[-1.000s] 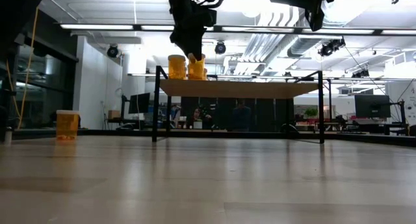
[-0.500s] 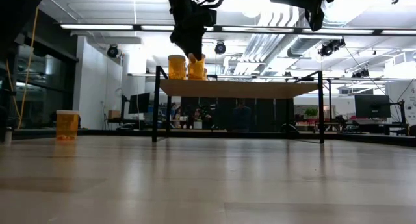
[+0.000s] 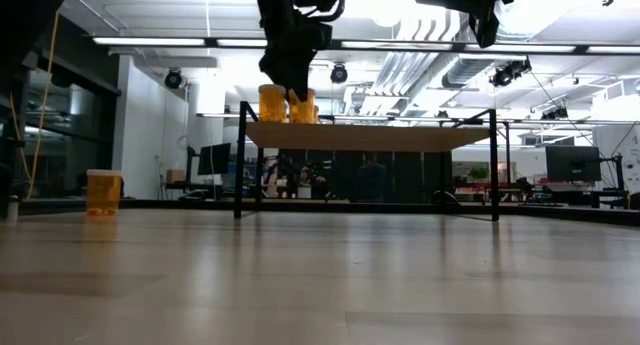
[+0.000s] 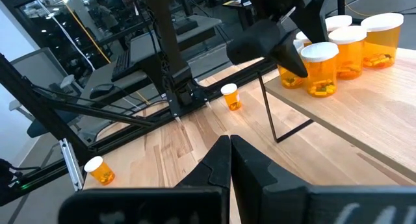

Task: Pick and place medicine bottles onto shelf by color
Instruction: Put the orange pill bottle on the shelf aligned with the other orange pill bottles, then put the orange pill bottle on the shelf

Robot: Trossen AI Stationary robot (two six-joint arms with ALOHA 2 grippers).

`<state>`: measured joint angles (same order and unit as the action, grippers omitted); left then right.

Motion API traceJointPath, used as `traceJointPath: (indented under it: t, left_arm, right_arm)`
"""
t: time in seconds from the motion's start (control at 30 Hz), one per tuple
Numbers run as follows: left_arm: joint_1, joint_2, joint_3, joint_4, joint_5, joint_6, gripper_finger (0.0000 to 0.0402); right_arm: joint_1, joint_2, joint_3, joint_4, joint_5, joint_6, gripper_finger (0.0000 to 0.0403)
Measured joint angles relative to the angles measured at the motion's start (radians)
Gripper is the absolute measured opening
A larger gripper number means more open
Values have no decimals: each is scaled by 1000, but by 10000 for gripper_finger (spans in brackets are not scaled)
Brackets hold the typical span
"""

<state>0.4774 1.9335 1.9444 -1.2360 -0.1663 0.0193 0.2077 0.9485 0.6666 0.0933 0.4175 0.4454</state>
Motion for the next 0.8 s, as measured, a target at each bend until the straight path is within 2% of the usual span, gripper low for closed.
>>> traceJointPath:
  t: [0.13, 0.8]
  left_arm:
    - [0, 0, -7, 13, -1, 0, 293]
    - [10, -53, -6, 31, -28, -8, 294]
  right_arm:
    - [0, 0, 0, 0, 0, 0, 0]
    - [0, 0, 0, 0, 0, 0, 0]
